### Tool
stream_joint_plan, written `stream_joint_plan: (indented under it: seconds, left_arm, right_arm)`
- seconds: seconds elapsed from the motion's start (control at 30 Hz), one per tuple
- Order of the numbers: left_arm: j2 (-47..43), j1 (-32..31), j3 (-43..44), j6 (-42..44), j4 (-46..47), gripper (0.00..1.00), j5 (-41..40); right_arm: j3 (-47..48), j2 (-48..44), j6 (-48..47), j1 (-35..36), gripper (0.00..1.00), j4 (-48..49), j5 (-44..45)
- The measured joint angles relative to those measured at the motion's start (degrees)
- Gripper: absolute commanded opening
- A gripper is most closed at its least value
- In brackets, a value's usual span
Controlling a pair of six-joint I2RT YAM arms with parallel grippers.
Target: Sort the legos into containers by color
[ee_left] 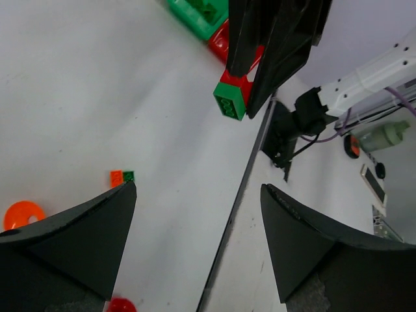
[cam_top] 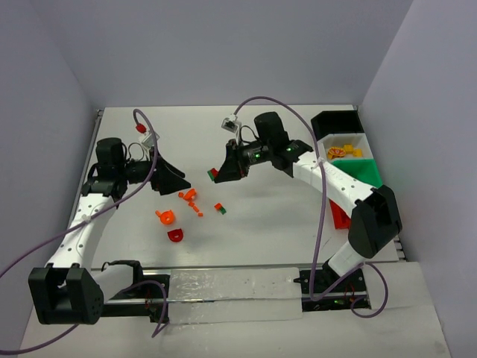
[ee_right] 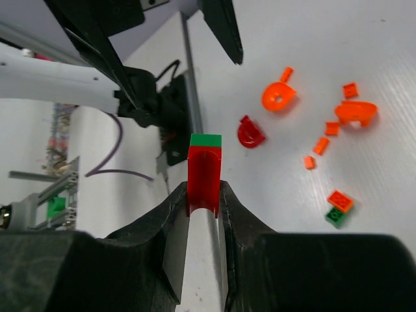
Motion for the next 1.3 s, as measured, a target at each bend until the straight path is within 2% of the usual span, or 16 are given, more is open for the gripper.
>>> stream_joint_plan:
  seconds: [0.2,0.47,0.67,0.87,1.17,1.3]
  left_arm:
    - [0.1,-3.1,0.0,-6.5,6.9,0.83,2.6]
    - [1.6,-8.3,0.0,-13.0,14.3,0.78,2.8]
    - [3.4,-8.8,0.0,-16.8,18.3,0.73,2.8]
    - [4.7,-9.9,0.0,-19.0,20.4,0.61,2.8]
    - [5.2,-10.7,0.0,-21.8,23.5,0.51,2.8]
    - [5.3,-11.2,0.0,-22.2,24.1,0.5,2.9]
  right_arm:
    - [-1.0,0.0,5.7,0.2,0.0,5.8,-4.5]
    - [-1.0,0.0,7.9,0.8,0.0,8.0,-7.2]
    - [-1.0,0.0,7.9,1.7,0.0,8.0,-8.0]
    - [-1.0,0.0,7.9,1.8,0.0,8.2,-8.2]
    - [-1.0,0.0,7.9,1.9,0.0,8.2,-8.2]
    - [-1.0,0.0,7.9,1.9,0.0,8.2,-8.2]
